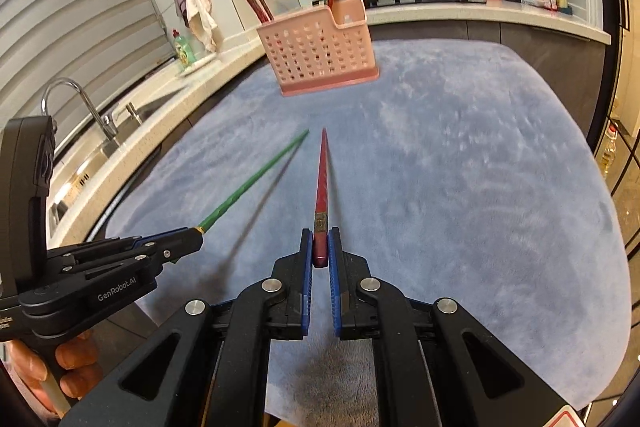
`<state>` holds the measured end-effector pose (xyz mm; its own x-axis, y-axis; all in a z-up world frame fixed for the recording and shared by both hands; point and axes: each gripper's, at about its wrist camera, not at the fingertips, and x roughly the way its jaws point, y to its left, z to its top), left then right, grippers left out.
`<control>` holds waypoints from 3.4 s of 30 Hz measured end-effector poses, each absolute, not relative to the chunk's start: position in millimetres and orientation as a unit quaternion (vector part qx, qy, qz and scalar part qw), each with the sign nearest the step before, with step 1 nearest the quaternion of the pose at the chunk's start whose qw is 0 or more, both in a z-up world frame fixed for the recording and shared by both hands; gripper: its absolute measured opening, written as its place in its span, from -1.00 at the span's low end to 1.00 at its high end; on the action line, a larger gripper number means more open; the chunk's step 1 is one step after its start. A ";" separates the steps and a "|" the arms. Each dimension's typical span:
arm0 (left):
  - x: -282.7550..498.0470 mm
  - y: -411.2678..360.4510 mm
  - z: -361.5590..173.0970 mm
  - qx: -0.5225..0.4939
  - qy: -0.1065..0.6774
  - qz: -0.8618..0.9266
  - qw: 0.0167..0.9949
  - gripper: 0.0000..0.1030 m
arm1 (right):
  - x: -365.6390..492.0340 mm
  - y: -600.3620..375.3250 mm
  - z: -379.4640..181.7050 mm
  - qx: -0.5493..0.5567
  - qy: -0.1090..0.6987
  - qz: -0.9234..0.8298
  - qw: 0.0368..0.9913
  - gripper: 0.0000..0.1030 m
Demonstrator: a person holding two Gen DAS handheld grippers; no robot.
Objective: Organize utensils
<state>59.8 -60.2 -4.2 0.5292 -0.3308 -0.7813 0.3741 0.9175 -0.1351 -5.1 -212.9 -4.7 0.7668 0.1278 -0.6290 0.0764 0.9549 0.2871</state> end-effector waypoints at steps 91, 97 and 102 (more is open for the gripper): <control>336.8 -102.9 180.7 -0.007 0.245 -0.165 0.955 -0.50 | 307.1 -271.3 154.5 0.150 0.186 0.034 0.970 -0.50; 318.3 -102.8 183.1 0.009 0.243 -0.155 0.958 -0.30 | 284.3 -267.4 159.4 0.142 0.189 0.038 0.971 -0.38; 296.0 -101.9 183.8 0.024 0.238 -0.141 0.961 -0.14 | 260.2 -261.3 161.3 0.129 0.197 0.033 0.971 -0.24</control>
<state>296.0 -101.9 183.8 0.8472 -0.2592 -0.4638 0.2824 0.9591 -0.0202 260.2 -261.3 161.3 0.9205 0.1156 -0.3732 -0.0141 0.9644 0.2639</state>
